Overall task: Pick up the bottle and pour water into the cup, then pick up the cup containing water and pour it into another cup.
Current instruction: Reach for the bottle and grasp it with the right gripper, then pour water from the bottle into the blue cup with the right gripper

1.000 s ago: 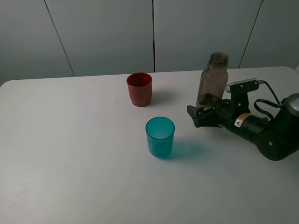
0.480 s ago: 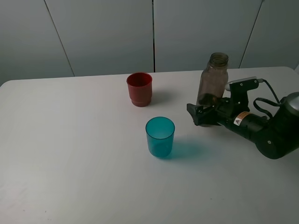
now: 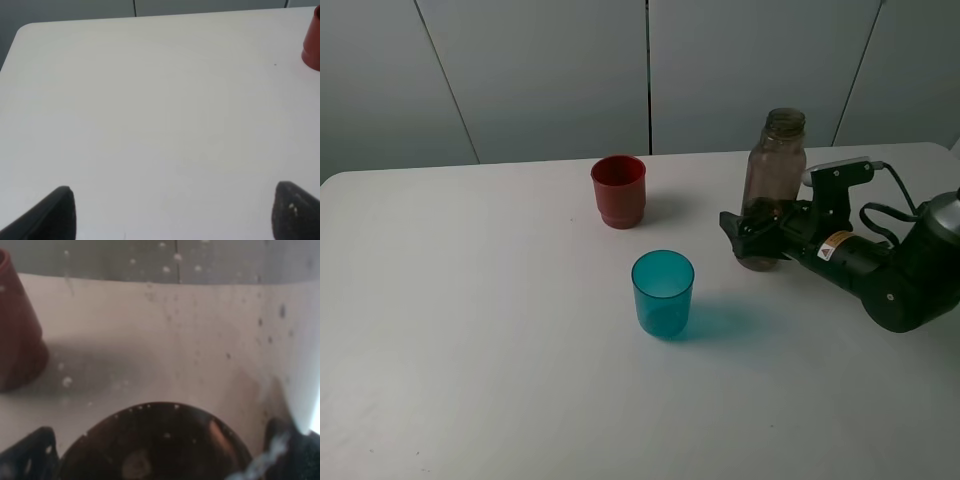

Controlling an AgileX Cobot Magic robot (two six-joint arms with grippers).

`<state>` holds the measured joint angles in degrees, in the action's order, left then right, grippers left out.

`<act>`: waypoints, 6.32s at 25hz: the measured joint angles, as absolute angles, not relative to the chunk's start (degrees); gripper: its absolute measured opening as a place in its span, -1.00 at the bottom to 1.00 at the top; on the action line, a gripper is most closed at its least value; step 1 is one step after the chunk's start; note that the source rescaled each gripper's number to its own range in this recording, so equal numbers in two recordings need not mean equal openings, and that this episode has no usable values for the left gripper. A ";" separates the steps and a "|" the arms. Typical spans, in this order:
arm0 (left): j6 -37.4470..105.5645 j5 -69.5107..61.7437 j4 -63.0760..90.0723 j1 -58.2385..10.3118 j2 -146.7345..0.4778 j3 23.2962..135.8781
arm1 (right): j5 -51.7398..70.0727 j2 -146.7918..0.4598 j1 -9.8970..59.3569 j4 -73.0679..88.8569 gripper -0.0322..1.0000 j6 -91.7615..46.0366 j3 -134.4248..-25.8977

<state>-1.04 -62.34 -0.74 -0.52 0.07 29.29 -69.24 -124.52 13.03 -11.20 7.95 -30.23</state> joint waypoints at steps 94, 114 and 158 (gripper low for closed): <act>-1.25 -62.34 -0.74 -0.52 0.07 29.29 | -44.48 -108.38 13.03 -23.38 -0.94 -37.01 -33.52; -1.25 -62.34 -0.74 -0.52 0.07 29.29 | -42.38 -106.77 13.03 -23.96 -0.94 -58.46 -33.52; -1.25 -62.34 -0.74 -0.52 0.07 29.29 | -42.50 -106.77 13.03 -23.42 -0.94 -71.77 -33.52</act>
